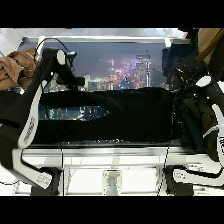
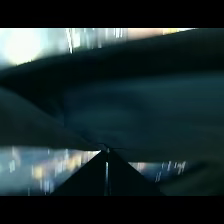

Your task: Fold the clothes and pants, and hang the long-sleeved shirts on hangers.

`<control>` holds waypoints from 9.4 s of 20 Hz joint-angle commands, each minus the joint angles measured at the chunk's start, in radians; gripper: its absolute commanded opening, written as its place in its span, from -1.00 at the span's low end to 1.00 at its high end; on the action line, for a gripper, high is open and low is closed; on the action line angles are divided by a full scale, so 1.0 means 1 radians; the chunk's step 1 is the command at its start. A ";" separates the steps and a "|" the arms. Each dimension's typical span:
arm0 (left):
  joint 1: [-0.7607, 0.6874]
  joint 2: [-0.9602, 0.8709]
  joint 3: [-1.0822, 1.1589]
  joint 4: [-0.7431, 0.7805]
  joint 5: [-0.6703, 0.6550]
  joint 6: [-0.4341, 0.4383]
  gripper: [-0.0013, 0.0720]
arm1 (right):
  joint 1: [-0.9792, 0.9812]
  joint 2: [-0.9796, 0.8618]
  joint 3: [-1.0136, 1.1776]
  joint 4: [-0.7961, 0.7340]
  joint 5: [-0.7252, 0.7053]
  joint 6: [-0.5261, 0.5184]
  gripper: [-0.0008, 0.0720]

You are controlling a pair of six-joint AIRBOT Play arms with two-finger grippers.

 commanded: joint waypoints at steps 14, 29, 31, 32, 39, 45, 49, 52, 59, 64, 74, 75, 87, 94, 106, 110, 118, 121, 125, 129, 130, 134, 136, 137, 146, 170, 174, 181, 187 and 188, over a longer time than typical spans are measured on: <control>0.212 0.690 -0.827 0.048 0.717 -0.431 1.00 | 0.001 0.000 0.001 0.000 0.043 0.002 -0.36; 0.425 0.149 -0.555 0.032 0.523 -0.382 0.97 | 0.001 0.000 0.001 0.008 0.006 0.002 -0.36; 0.426 0.142 -0.537 0.029 0.523 -0.381 0.85 | 0.001 0.000 0.001 0.008 0.006 0.002 -0.36; 0.429 0.143 -0.534 0.029 0.523 -0.376 0.36 | 0.001 0.000 0.001 0.008 0.005 0.002 -0.36; 0.434 0.145 -0.526 0.034 0.483 -0.250 -0.95 | 0.001 0.000 0.001 0.008 0.000 0.002 -0.36; 0.487 0.401 -0.546 0.187 0.383 -0.250 -0.95 | 0.001 0.000 0.001 0.007 0.010 0.003 -0.36; 0.510 0.671 -0.846 0.259 0.311 -0.256 -0.95 | 0.001 0.000 0.001 0.008 0.038 0.006 -0.36; 0.529 0.844 -1.149 0.251 0.306 -0.367 -0.95 | 0.001 0.000 0.001 0.007 0.072 0.006 -0.36; 0.552 0.998 -1.036 0.214 0.589 -0.439 0.96 | 0.001 0.000 0.001 0.008 0.068 0.006 -0.36; 0.740 0.716 -0.710 0.180 0.554 -0.278 0.96 | 0.001 0.000 0.001 0.008 0.063 0.054 -0.36; 0.873 0.163 -0.558 0.034 0.289 -0.110 0.97 | 0.001 0.000 0.001 0.154 0.060 0.119 -0.36; 0.873 0.161 -0.558 0.035 0.318 -0.121 0.97 | 0.001 0.000 0.001 0.166 0.060 0.119 -0.36; 0.859 0.162 -0.451 -0.111 0.473 -0.090 -0.95 | 0.083 0.001 0.002 0.150 -0.002 0.118 -0.36; 0.771 0.164 -0.267 -0.472 0.664 0.142 -0.95 | 0.029 0.002 0.023 0.064 -0.020 0.149 -0.36; 0.931 0.199 -0.277 -0.178 0.298 0.142 0.95 | 0.019 0.002 0.021 -0.054 -0.014 0.153 -0.35; 0.910 0.234 -0.458 -0.116 0.291 0.176 0.95 | 0.020 0.002 0.020 -0.034 0.005 0.176 -0.35; 0.690 0.237 -0.651 0.174 0.607 0.019 0.94 | 0.020 0.024 0.020 -0.021 0.105 0.193 -0.35; 0.695 0.236 -0.652 0.278 0.576 -0.043 0.94 | 0.020 0.039 0.020 -0.027 0.105 0.189 -0.35; 0.711 0.236 -0.652 0.293 0.571 -0.043 0.83 | 0.020 0.039 0.020 -0.026 0.105 0.189 -0.35; 0.710 0.204 -0.652 0.289 0.568 -0.042 0.61 | 0.020 0.039 0.020 -0.021 0.101 0.190 -0.35; 0.708 0.192 -0.652 0.285 0.555 -0.043 0.61 | 0.020 0.039 0.020 -0.021 0.101 0.190 -0.35; 0.694 0.188 -0.651 0.267 0.541 -0.042 0.61 | 0.020 0.039 0.020 -0.022 0.104 0.190 -0.35; 0.688 0.201 -0.651 0.263 0.563 -0.042 0.61 | 0.020 0.039 0.020 -0.021 0.104 0.190 -0.35; 0.688 0.202 -0.649 0.264 0.566 -0.042 0.61 | 0.020 0.039 0.020 -0.021 0.104 0.190 -0.35; 0.700 0.242 -0.647 0.436 0.552 -0.061 -0.95 | -0.004 0.089 0.023 -0.098 0.104 0.190 -0.35; 0.840 0.662 -0.960 0.243 0.469 -0.103 -0.95 | -0.246 0.298 -0.685 0.076 0.030 -0.019 -0.90; 0.840 0.662 -0.737 0.244 0.293 0.005 -0.95 | -0.261 0.352 -0.516 0.043 0.121 -0.037 -0.91; 0.840 0.659 -0.348 0.241 -0.104 0.135 -0.95 | -0.356 0.404 -0.094 -0.028 0.225 -0.032 -0.91; 0.840 0.483 -0.349 0.229 -0.269 0.146 -0.95 | -0.356 0.401 -0.414 -0.162 0.210 -0.041 -0.91; 0.840 0.436 -0.349 0.229 -0.269 0.146 -0.95 | -0.356 0.399 -0.483 -0.162 0.182 -0.041 -0.91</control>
